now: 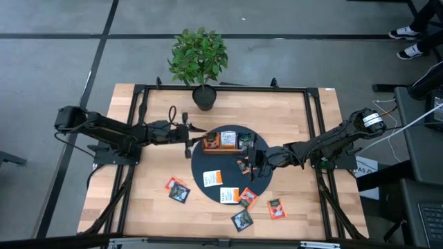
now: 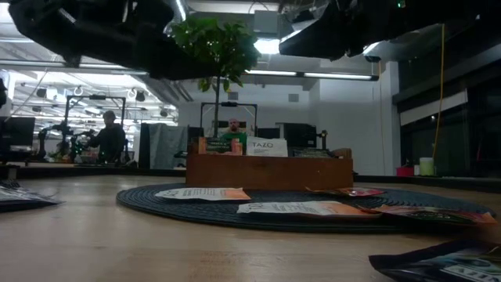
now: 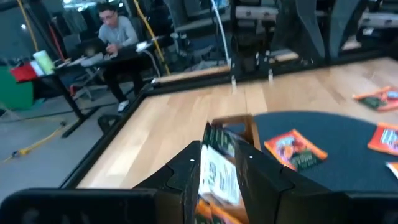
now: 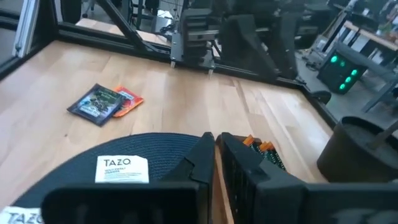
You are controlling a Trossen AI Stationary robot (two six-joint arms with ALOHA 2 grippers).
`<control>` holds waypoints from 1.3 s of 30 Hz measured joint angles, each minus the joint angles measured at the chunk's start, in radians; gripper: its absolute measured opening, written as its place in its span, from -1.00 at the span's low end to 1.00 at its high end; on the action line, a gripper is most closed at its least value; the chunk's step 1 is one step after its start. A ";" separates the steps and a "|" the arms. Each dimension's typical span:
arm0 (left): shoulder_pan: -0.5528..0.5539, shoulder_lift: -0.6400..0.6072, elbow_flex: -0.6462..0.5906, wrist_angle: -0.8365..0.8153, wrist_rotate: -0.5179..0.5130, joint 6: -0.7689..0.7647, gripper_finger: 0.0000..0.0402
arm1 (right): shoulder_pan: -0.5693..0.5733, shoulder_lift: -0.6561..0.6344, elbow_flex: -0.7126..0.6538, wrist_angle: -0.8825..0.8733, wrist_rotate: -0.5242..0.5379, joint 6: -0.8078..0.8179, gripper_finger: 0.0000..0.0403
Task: Pick & Place Tea
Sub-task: Put the violet tea bag into the right side of the wooden organizer
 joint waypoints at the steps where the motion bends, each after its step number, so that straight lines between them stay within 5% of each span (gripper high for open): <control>1: -0.020 -0.009 0.000 -0.022 -0.030 0.002 -0.51 | 0.000 0.000 0.000 0.000 0.000 -0.013 -0.83; 10: -0.220 -0.024 0.114 -0.315 -0.292 -0.019 -0.51 | 0.000 0.000 0.000 0.001 0.000 -0.017 -0.83; 31: -0.540 0.013 0.311 -0.708 -0.447 -0.338 -0.51 | 0.044 0.001 0.000 -0.059 -0.052 0.161 -0.83; 39: -0.613 0.094 0.415 -0.955 -0.412 -0.509 -0.51 | 0.043 0.001 0.000 -0.074 -0.053 0.162 -0.83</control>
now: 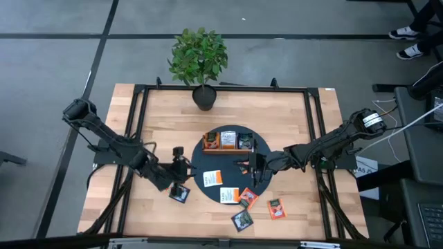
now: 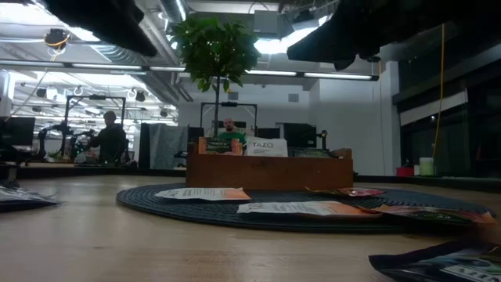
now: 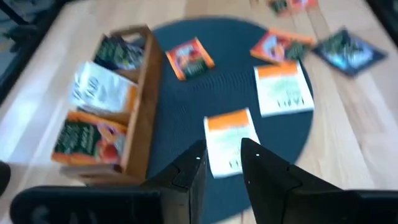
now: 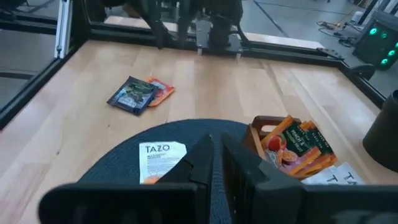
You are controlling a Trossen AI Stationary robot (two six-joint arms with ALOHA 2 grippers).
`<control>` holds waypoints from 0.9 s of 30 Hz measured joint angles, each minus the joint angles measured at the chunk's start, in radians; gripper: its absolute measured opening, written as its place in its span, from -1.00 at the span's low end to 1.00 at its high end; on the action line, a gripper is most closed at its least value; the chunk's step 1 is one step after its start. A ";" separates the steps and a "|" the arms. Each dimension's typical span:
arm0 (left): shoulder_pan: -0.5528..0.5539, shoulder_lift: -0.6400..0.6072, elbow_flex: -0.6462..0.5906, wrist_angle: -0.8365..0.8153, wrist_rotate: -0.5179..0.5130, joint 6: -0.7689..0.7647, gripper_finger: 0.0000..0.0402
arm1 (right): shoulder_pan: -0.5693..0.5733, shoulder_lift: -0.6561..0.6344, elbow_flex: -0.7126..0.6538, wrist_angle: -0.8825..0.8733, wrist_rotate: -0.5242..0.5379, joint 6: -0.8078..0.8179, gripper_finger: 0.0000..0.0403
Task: Pick & Place Tea
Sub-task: Put the violet tea bag into the right side of the wooden organizer
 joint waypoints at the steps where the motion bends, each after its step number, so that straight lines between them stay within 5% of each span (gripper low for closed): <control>1: -0.011 0.015 0.018 -0.034 -0.003 -0.014 -0.51 | 0.000 0.000 0.000 -0.005 0.000 0.000 -0.83; 9: -0.068 0.082 0.178 -0.374 0.096 -0.329 -0.51 | 0.000 0.000 0.000 -0.007 0.000 0.000 -0.83; 19: -0.070 0.082 0.199 -0.460 0.369 -0.665 -0.51 | 0.000 0.000 0.000 -0.016 -0.002 0.000 -0.83; 27: -0.069 0.082 0.198 -0.590 0.405 -0.848 -0.51 | 0.000 0.000 0.000 -0.095 -0.003 0.004 -0.83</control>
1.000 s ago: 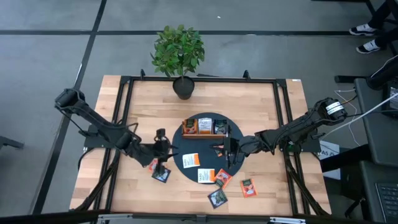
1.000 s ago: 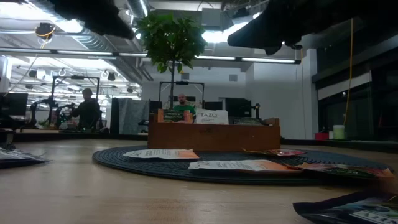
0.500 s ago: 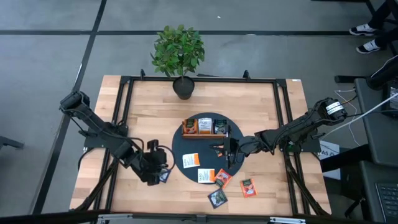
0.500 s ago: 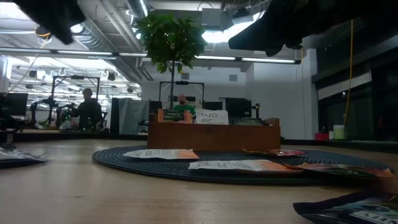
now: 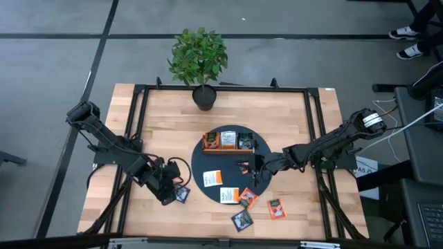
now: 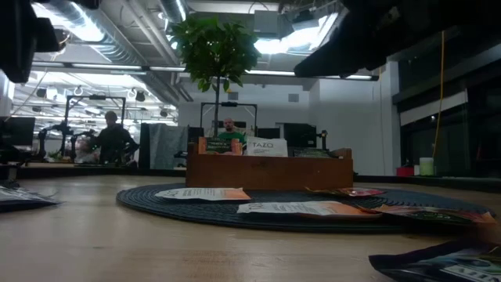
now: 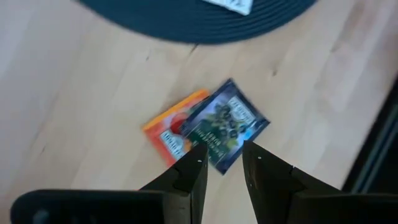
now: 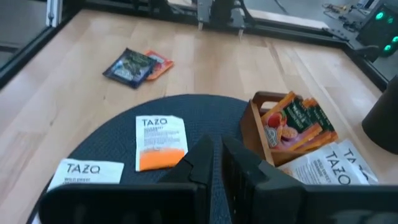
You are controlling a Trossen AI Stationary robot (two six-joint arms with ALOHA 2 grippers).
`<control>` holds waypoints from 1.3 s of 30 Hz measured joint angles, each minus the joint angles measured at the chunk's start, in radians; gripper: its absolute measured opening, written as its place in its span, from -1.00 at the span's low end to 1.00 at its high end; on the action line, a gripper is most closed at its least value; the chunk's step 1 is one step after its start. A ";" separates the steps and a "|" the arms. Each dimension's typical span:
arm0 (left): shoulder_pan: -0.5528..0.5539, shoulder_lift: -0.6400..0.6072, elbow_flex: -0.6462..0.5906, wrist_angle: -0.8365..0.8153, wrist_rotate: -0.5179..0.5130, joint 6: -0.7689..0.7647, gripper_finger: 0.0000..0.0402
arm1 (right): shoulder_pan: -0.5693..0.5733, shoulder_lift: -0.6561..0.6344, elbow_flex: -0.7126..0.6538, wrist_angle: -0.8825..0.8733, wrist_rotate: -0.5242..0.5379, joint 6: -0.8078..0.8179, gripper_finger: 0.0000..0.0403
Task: Pick & Place Tea
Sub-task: Put the violet tea bag into the right side of the wooden organizer
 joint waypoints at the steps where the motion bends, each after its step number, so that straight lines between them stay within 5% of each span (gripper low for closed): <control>1: 0.000 0.000 0.000 -0.011 0.000 -0.013 -0.51 | 0.000 0.000 0.000 -0.004 0.000 0.003 -0.83; 10: -0.001 -0.001 -0.005 -0.022 0.011 -0.041 -0.51 | 0.000 0.000 0.000 -0.020 -0.051 0.021 -0.83; 19: -0.015 -0.020 -0.152 0.083 0.099 -0.048 -0.51 | 0.000 0.000 0.000 -0.019 -0.051 0.018 -0.83; 27: -0.052 -0.204 -0.286 0.119 0.058 -0.129 -0.52 | 0.000 0.000 0.000 -0.019 -0.050 0.018 -0.83; 32: -0.061 -0.332 -0.382 0.305 0.035 -0.170 -0.52 | 0.000 0.000 0.000 -0.019 -0.050 0.018 -0.83; 39: -0.032 -0.349 -0.404 0.362 -0.015 -0.221 -0.51 | 0.000 0.000 0.000 -0.018 -0.050 0.018 -0.83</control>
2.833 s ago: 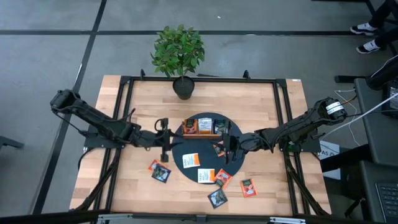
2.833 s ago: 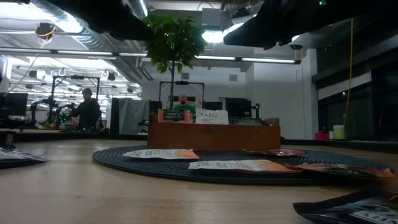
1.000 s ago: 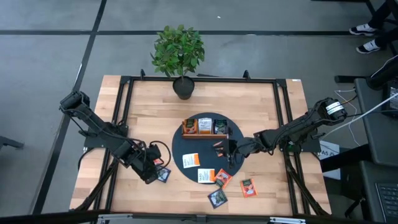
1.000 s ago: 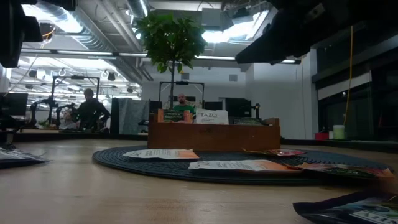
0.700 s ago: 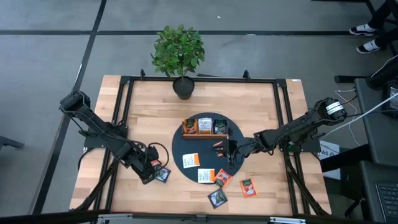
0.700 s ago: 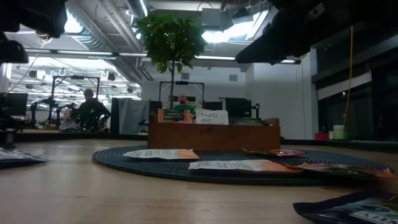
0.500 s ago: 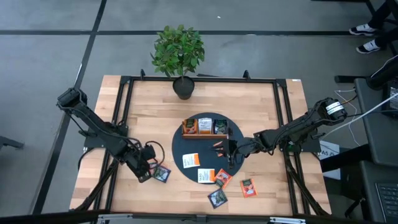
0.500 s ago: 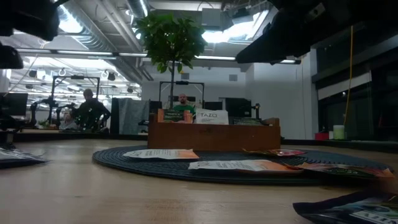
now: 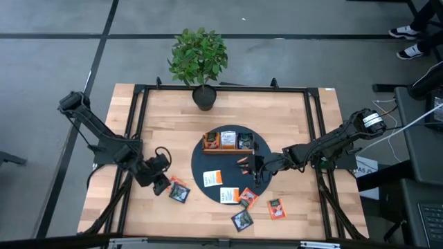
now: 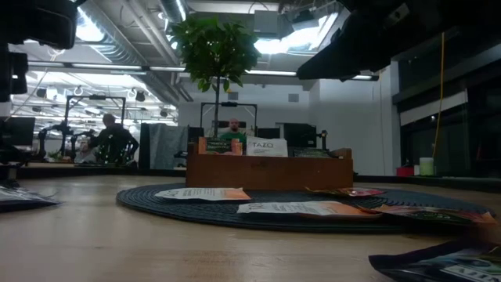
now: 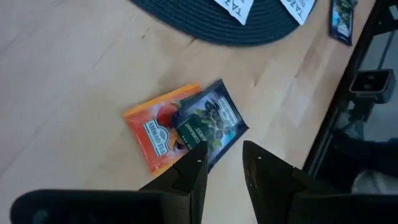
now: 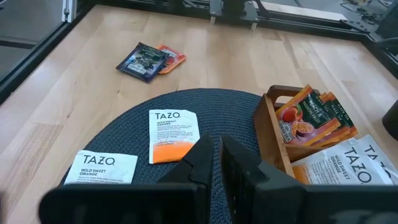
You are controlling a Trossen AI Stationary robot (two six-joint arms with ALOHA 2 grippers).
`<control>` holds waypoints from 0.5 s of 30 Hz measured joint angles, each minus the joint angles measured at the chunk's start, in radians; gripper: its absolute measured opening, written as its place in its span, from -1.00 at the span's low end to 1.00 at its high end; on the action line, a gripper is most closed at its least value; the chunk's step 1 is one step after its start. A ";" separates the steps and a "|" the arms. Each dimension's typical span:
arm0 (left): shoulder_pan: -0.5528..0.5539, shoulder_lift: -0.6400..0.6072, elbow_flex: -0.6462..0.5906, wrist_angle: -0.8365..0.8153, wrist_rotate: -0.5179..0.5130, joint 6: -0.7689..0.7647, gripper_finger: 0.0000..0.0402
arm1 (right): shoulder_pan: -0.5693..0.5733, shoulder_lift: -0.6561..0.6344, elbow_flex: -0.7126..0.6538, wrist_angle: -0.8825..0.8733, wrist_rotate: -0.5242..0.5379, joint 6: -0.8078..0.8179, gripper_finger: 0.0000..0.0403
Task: Pick & Place Tea
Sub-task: Put the violet tea bag into the right side of the wooden organizer
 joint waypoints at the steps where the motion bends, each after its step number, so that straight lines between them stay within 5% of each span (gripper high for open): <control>1: 0.005 0.004 0.000 0.001 0.001 -0.001 -0.51 | 0.000 0.000 0.000 0.000 0.000 0.000 -0.83; 15: 0.013 0.094 0.000 0.014 0.042 -0.175 -0.08 | 0.000 0.000 0.000 0.000 -0.001 0.000 -0.83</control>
